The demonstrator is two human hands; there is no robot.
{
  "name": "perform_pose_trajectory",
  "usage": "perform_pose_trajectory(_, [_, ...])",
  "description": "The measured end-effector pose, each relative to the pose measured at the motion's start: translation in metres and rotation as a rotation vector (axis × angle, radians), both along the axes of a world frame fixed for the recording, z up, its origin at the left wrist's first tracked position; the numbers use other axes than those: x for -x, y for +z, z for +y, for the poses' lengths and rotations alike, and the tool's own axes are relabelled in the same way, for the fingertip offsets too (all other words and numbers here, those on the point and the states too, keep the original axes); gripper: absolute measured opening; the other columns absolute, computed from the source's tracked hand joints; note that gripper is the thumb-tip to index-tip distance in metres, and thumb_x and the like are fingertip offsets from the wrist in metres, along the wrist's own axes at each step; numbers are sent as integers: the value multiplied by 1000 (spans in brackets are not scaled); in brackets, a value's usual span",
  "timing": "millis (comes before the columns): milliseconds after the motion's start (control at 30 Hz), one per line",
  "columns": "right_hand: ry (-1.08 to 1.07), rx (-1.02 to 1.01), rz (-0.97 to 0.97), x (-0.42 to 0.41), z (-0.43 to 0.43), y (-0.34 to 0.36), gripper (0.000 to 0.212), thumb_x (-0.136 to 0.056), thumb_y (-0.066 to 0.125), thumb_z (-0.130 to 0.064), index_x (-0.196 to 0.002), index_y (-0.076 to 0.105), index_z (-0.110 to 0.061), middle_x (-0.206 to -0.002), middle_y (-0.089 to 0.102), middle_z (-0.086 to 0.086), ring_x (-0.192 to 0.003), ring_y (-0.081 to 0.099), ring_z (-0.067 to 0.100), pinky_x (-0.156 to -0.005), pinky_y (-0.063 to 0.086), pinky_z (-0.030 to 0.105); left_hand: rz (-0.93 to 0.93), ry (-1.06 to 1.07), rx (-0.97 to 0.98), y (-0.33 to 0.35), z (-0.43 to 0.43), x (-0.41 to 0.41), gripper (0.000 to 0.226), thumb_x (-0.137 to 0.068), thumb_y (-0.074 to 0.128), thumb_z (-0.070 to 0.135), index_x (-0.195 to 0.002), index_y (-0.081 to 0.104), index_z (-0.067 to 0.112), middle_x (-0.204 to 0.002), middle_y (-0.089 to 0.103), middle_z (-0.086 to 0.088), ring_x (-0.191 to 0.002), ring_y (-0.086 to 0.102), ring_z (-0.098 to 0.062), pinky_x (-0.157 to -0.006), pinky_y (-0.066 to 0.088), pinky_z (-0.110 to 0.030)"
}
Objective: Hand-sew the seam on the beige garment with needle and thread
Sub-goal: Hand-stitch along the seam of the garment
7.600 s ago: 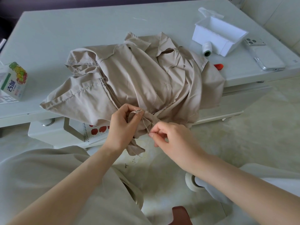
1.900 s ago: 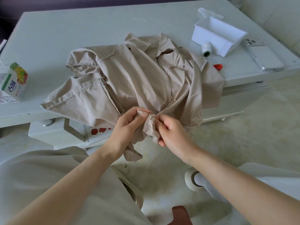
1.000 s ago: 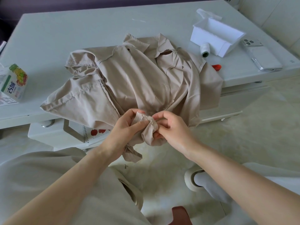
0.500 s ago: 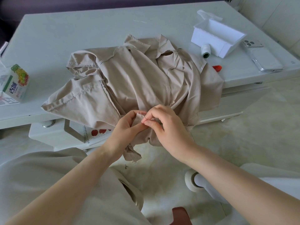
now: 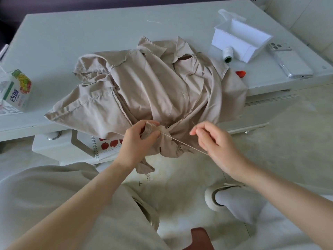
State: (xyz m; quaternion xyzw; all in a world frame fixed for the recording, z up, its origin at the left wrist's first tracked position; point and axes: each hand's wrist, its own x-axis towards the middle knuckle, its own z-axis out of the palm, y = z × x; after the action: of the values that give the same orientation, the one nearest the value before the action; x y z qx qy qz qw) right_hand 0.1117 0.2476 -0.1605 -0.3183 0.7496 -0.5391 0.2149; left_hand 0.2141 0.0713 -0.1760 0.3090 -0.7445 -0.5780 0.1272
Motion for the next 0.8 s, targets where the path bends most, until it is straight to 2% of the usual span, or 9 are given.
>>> perform_pose_trajectory(200, [-52,-159,5,15,39,-22,24,-99,42,-12,-85,58,-23,-51,39,-11,-49,30,5,-52,28,18,-2,21,-2,0,-1,0,16,-88,65,10,-100,66,20,-90,70,3,-82,65,-7,-77,55,-28])
perform_pose_trajectory(333, [-51,-251,5,15,50,-36,24,-98,43,-12,-84,58,-24,-52,34,-8,-51,31,11,-52,28,27,-13,-4,-5,0,2,1,17,-87,66,9,-102,66,18,-91,71,0,-86,68,-14,-80,57,-36])
perform_pose_trajectory(500, [-19,-395,105,8,46,-49,22,-99,42,-14,-85,55,-25,-49,47,-17,-47,38,6,-51,27,19,-6,-22,-40,-1,4,2,21,-85,68,8,-98,64,24,-92,71,-4,-88,68,-19,-81,57,-40])
perform_pose_trajectory(600, [-53,-323,146,5,31,-41,20,-99,40,-11,-93,56,-22,-62,48,-10,-58,46,3,-57,33,17,3,-39,-109,-2,3,2,24,-84,70,9,-103,62,22,-89,72,-1,-85,69,-20,-73,59,-33])
perform_pose_trajectory(700, [-45,-194,123,-1,7,-24,21,-98,42,-8,-92,58,-19,-81,56,-13,-72,52,-7,-68,37,9,-4,-78,-144,-2,5,1,25,-85,69,11,-105,61,23,-88,72,1,-82,69,-17,-69,58,-28])
perform_pose_trajectory(800, [-46,-100,-7,-9,-17,-11,25,-99,42,-10,-86,57,-25,-78,54,-16,-63,51,-5,-61,38,7,8,-122,-144,-1,6,1,21,-87,66,12,-104,61,24,-91,71,-3,-84,68,-17,-71,57,-28])
